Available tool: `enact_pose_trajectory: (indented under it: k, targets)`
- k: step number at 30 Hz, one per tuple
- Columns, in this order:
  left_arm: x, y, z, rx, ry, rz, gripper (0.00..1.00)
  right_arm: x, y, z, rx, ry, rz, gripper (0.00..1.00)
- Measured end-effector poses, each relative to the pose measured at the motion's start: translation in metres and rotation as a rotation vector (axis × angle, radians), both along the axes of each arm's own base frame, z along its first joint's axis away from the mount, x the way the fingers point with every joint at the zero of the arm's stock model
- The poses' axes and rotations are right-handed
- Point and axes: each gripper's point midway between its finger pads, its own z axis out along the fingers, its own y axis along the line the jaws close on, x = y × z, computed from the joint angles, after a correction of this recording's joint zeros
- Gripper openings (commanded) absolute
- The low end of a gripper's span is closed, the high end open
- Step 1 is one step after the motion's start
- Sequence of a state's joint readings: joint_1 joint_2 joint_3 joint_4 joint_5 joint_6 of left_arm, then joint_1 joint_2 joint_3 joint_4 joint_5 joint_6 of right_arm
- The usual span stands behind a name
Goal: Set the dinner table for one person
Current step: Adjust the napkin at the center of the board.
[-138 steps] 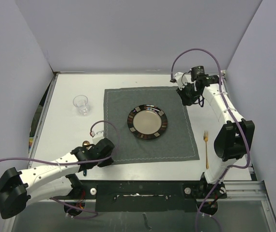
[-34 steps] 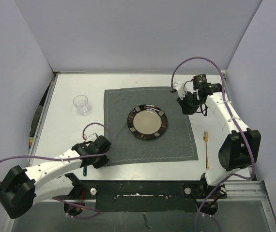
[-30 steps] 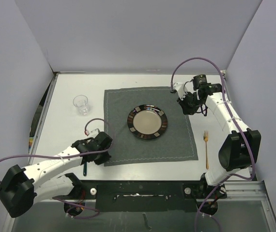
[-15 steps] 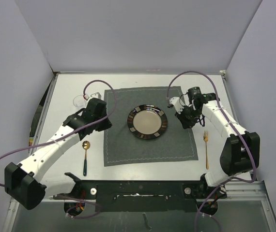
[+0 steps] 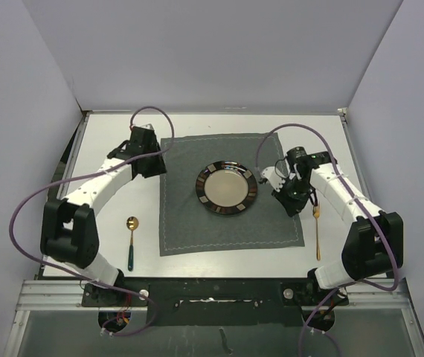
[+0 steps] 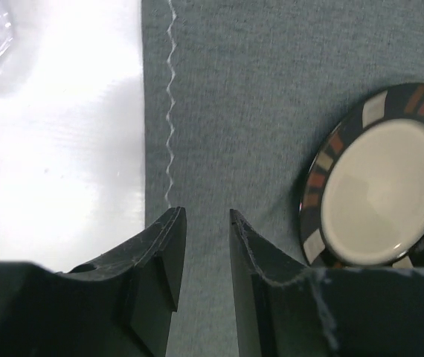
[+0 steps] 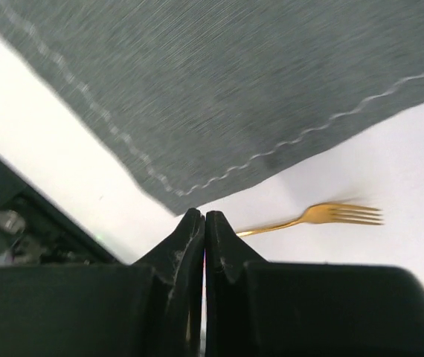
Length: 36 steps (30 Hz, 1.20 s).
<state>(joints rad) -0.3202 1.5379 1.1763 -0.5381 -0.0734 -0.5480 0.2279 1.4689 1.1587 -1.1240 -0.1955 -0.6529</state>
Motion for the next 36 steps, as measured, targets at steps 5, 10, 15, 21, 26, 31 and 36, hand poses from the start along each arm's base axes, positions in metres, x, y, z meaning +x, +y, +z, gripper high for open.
enact_pose_trajectory:
  k: [5, 10, 15, 21, 26, 31, 36]
  targets:
    - [0.031, -0.01, -0.03, -0.052, 0.037, -0.029, 0.26, -0.049, -0.005, -0.002, -0.072, 0.173, 0.105, 0.0]
    - [0.039, -0.024, -0.053, -0.09, 0.075, -0.063, 0.26, -0.07, -0.012, 0.003, -0.127, 0.249, 0.179, 0.0]
    - [0.049, -0.028, -0.067, -0.086, 0.094, -0.074, 0.26, -0.074, -0.013, -0.011, -0.149, 0.298, 0.222, 0.0]
    - [0.063, -0.02, -0.073, -0.05, 0.087, -0.072, 0.26, -0.068, -0.007, -0.055, -0.181, 0.357, 0.332, 0.0]
    - [0.093, -0.007, -0.057, -0.038, 0.023, -0.06, 0.27, -0.052, 0.0, -0.07, -0.179, 0.256, 0.449, 0.0]
    - [0.138, -0.009, -0.019, -0.039, -0.113, -0.091, 0.27, -0.032, 0.01, -0.065, -0.149, 0.138, 0.502, 0.0]
    - [0.18, -0.026, -0.013, -0.063, -0.188, -0.138, 0.26, -0.024, 0.012, -0.066, -0.139, 0.103, 0.51, 0.0]
